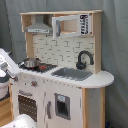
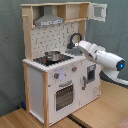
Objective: Play with the kitchen
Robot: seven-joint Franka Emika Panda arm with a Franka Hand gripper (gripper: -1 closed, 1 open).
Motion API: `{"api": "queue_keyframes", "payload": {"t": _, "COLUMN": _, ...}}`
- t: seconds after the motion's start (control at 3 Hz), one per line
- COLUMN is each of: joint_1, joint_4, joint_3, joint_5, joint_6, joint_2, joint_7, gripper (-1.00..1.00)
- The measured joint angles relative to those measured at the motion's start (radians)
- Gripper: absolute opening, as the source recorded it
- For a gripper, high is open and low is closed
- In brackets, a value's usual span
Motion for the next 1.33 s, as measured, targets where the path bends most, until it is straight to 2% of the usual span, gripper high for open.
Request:
{"api": "queue_keyframes", "payload": {"t": 0.67, "joint_1": 0.079, "joint_4": -0.107, "joint_3": 0.098, "joint_5": -0.001, "joint_6": 0.115, "joint_2": 0.000, "joint_7": -0.067, "gripper": 1.00}}
{"api": "queue_keyframes", "payload": {"t": 1.33, "joint_1": 0.124, "joint_4": -0.216, "joint_3": 0.190, "joint_5": -0.001, "joint_6": 0.251, "joint_2": 0.007, "joint_7": -0.098, "gripper": 1.00}}
